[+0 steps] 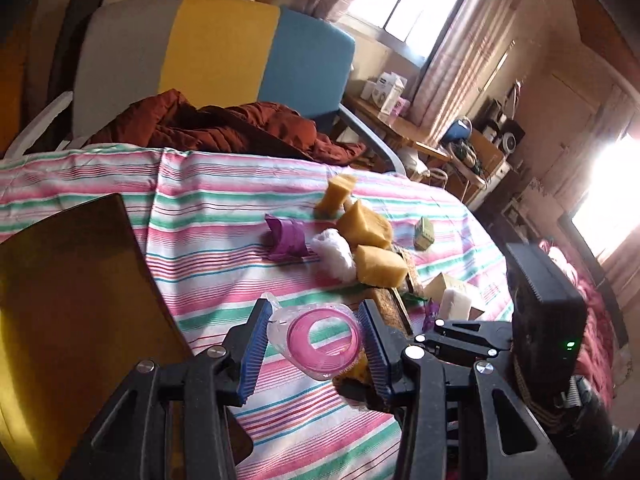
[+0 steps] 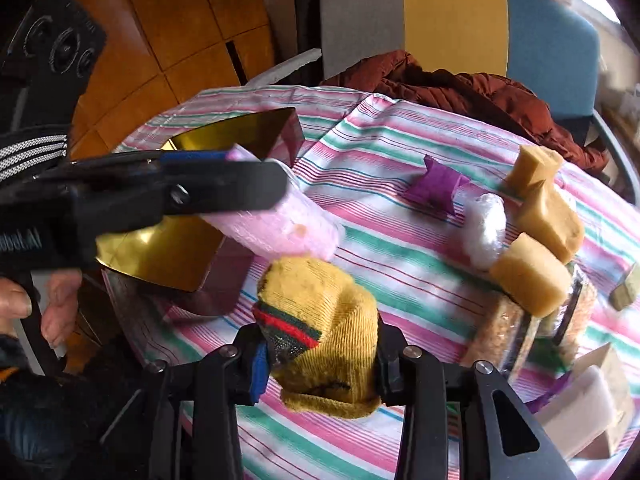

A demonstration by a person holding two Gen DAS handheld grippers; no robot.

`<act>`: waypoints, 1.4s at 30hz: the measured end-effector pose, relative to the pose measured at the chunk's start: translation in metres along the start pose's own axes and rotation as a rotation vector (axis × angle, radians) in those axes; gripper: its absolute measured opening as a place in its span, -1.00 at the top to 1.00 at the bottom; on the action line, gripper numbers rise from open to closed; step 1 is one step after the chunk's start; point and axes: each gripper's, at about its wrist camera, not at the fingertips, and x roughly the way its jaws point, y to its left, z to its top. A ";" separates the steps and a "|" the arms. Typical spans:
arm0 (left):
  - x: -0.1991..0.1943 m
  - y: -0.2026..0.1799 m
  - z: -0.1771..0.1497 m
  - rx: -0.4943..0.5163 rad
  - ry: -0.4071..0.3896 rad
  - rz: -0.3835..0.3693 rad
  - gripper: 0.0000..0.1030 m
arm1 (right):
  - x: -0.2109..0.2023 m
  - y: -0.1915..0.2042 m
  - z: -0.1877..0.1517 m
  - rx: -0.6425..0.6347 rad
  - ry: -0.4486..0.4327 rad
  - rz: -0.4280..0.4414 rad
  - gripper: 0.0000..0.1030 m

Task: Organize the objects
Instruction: 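Carry both items to the gold tray and open both tools to release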

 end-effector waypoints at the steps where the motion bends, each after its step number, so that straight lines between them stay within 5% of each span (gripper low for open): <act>1: -0.005 0.005 -0.001 -0.013 -0.012 0.006 0.13 | 0.001 -0.002 0.000 0.014 0.003 -0.009 0.22; 8: -0.057 0.051 -0.005 -0.092 -0.107 0.116 0.12 | -0.004 -0.011 -0.001 0.100 0.012 -0.090 0.23; 16: -0.115 0.151 -0.008 -0.209 -0.181 0.401 0.11 | 0.001 0.083 0.043 -0.102 -0.045 0.037 0.23; 21: -0.123 0.201 -0.006 -0.230 -0.184 0.491 0.10 | 0.026 0.140 0.059 -0.204 -0.018 0.088 0.21; 25: -0.116 0.232 -0.004 -0.246 -0.172 0.553 -0.03 | 0.058 0.161 0.061 -0.226 0.044 0.039 0.15; 27: -0.116 0.244 -0.003 -0.275 -0.162 0.542 -0.17 | 0.072 0.165 0.059 -0.237 0.089 -0.001 0.06; 30: -0.122 0.254 -0.002 -0.317 -0.186 0.544 -0.30 | 0.079 0.167 0.053 -0.244 0.116 -0.033 -0.50; 36: -0.140 0.236 -0.021 -0.331 -0.213 0.528 -0.30 | 0.073 0.160 0.046 -0.228 0.126 -0.065 -0.63; 42: -0.159 0.207 -0.051 -0.360 -0.239 0.499 -0.30 | 0.052 0.170 0.051 -0.240 0.033 -0.119 -0.95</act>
